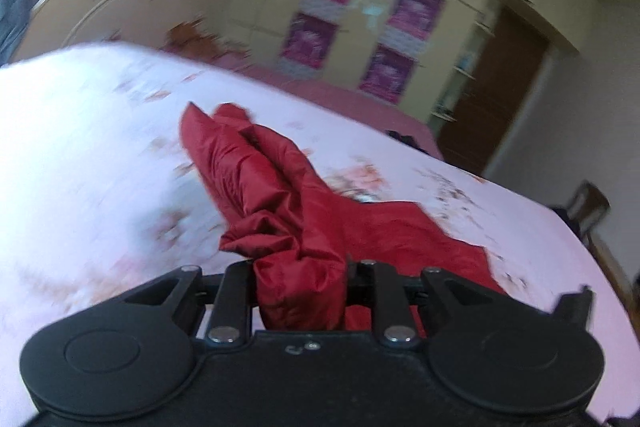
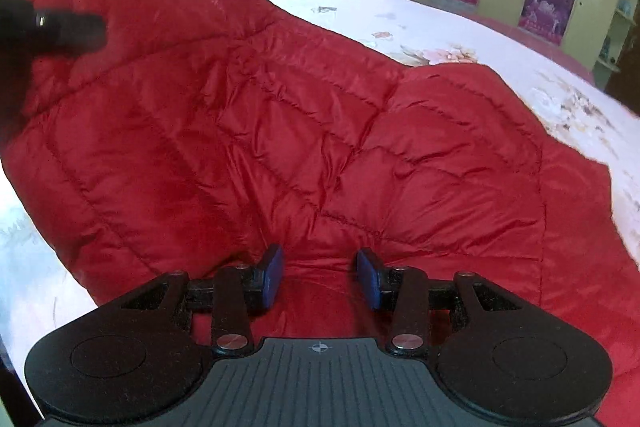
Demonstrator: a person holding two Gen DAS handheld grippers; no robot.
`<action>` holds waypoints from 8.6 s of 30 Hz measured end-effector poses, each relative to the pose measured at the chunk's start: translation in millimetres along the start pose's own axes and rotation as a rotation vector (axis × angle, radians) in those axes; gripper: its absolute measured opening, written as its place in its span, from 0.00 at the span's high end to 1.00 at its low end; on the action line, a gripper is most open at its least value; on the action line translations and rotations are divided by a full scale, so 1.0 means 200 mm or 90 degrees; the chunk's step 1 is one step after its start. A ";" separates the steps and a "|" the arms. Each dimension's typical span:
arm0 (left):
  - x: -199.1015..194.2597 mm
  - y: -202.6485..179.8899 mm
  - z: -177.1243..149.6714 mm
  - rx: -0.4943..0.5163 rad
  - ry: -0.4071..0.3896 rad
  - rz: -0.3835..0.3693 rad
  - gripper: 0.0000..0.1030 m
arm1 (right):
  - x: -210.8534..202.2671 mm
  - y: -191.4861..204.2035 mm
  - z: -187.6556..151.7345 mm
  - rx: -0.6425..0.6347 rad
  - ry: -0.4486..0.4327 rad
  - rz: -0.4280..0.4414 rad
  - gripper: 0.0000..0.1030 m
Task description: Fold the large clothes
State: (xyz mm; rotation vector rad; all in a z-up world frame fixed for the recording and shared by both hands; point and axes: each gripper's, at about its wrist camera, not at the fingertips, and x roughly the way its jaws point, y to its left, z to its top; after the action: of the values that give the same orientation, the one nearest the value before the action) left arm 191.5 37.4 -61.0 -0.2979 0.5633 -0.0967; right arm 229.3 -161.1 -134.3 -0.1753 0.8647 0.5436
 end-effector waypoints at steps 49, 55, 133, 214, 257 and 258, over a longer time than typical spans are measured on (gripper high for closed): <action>0.25 -0.55 -0.18 0.140 0.066 -0.034 0.29 | -0.93 -0.74 -0.25 0.302 -0.123 0.032 0.25; 0.41 -0.54 -0.29 0.158 0.104 -0.065 0.53 | -0.76 -0.68 -0.30 0.313 -0.052 0.027 0.59; 1.21 -0.71 -0.07 0.298 0.169 -0.098 0.50 | -0.58 -1.19 -0.14 0.446 -0.118 -0.193 0.70; 0.97 -0.39 -0.13 0.060 0.345 -0.201 0.11 | -0.54 -1.02 -0.26 0.453 -0.058 -0.080 0.08; 0.73 0.41 0.48 0.074 0.198 -0.154 0.41 | 0.02 -0.47 0.53 0.498 -0.144 0.211 0.66; 0.74 0.49 0.51 0.075 0.197 -0.155 0.41 | 0.07 -0.40 0.57 0.506 -0.147 0.208 0.66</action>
State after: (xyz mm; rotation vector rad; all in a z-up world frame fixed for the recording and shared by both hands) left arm 371.7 131.7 -83.8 -0.2366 0.8237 -0.4153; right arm 355.6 -183.2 -76.9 0.7505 0.8278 0.4732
